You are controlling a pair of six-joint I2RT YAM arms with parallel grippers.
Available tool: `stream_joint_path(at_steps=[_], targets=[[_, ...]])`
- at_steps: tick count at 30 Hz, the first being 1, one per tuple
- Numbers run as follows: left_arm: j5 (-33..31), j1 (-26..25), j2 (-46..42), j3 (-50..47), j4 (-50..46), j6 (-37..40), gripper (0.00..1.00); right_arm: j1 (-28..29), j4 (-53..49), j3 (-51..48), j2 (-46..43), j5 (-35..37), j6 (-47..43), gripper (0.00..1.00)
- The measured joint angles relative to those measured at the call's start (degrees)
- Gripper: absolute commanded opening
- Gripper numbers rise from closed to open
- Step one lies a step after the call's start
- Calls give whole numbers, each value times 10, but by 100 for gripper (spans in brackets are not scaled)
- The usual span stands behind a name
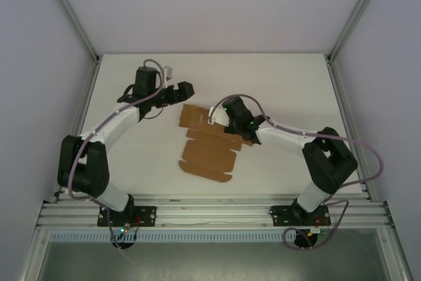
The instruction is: Assemble paper box
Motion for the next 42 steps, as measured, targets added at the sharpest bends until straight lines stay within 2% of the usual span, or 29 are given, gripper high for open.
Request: stream_joint_path(at_steps=[5,14,22,25,27,34,37,40,42], targets=[[7,-38,42,49,-33,10,73,3,24,0,-3,0,-12,0],[-6,-64,61,54,-96,15,64,4,38,-4,-29,-1,-16,0],[34,-71,97,50,-42,-40,46,7,53,-27,-33,-15,-14,0],[42,-71,108,48,-22,-65,32,8,58,-35,-33,-13,-14,0],[39,-71,108,48,-20,-74,25,8,62,-40,-34,-13,-14,0],[14,-77,108,48,-16,-92,14,8,73,-47,-37,-10,-14,0],[7,-81,108,48,-14,-97,14,9,75,-50,-37,-6,-14,0],[2,-83,108,48,-12,-97,31,9,80,-55,-39,-4,-13,0],[0,-86,108,47,-14,-93,49,10,83,-56,-44,-4,-11,0]])
